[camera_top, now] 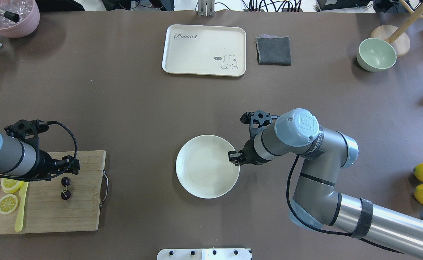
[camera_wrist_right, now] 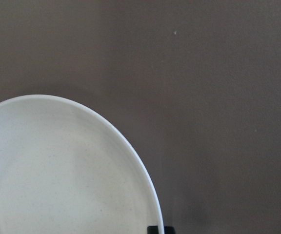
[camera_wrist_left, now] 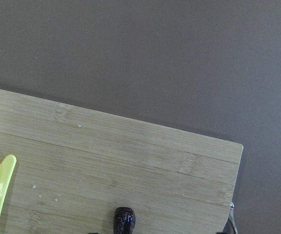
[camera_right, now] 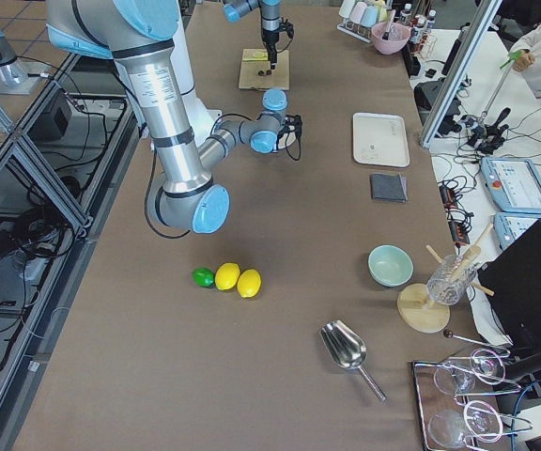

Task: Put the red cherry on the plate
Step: 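Drag the plate further toward center while the left gripper reaches the dark cherries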

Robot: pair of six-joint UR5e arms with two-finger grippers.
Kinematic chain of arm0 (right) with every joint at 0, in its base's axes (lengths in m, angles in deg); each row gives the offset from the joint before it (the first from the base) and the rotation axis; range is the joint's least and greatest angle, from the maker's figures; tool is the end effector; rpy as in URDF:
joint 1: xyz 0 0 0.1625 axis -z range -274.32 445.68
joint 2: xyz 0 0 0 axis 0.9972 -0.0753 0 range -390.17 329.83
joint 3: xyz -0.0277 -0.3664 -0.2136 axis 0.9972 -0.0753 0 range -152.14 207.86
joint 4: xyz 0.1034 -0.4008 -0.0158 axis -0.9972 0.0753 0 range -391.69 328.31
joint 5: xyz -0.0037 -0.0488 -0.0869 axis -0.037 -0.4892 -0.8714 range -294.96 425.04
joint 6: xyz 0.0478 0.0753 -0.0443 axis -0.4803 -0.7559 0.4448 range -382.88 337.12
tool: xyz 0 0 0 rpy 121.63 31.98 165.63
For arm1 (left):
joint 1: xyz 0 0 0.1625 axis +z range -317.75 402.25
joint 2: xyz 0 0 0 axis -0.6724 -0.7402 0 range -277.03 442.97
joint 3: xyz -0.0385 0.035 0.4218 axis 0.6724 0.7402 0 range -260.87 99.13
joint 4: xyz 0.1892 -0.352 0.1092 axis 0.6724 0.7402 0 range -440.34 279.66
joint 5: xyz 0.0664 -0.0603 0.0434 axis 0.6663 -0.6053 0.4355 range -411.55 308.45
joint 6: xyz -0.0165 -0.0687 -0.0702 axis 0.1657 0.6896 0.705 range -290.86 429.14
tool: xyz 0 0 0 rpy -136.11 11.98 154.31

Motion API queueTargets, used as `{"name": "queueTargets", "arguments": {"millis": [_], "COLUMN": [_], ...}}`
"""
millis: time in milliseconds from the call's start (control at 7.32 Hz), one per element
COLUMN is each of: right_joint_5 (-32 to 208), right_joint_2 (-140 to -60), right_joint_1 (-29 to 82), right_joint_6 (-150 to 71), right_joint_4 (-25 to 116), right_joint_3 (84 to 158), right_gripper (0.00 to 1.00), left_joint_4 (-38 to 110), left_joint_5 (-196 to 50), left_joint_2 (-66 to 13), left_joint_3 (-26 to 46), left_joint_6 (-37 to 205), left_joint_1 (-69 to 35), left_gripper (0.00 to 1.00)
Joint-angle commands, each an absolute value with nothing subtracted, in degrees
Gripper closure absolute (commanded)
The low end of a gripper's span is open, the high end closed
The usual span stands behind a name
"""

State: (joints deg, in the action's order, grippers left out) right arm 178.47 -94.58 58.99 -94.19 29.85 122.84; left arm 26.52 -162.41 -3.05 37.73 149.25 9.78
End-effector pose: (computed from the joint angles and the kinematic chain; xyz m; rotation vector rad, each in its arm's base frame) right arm -0.5395 -0.3761 0.3079 0.0486 -1.0784 -0.0849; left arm 0.3384 -0.3313 0.4268 -0.0659 0.7947 -0.2414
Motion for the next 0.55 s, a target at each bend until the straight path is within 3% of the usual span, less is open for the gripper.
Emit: {"name": "queueTargets", "arguments": {"millis": [0, 410], "right_joint_5": [178.4, 178.3], "right_joint_2": [-94.6, -93.7], "right_joint_1": [59.3, 59.9], "right_joint_6": [-95.0, -95.6], "right_joint_4": [29.7, 29.7], "right_joint_3": [122.9, 122.9], "right_gripper": [1.0, 1.0], "left_joint_4": [26.6, 26.7], "left_joint_5": [-162.2, -162.1], "left_joint_2": [-4.6, -4.3], "left_joint_3": [35.8, 34.5], "left_joint_6": [148.7, 147.4], "left_joint_1": [10.0, 10.0], "left_gripper": [0.2, 0.23]}}
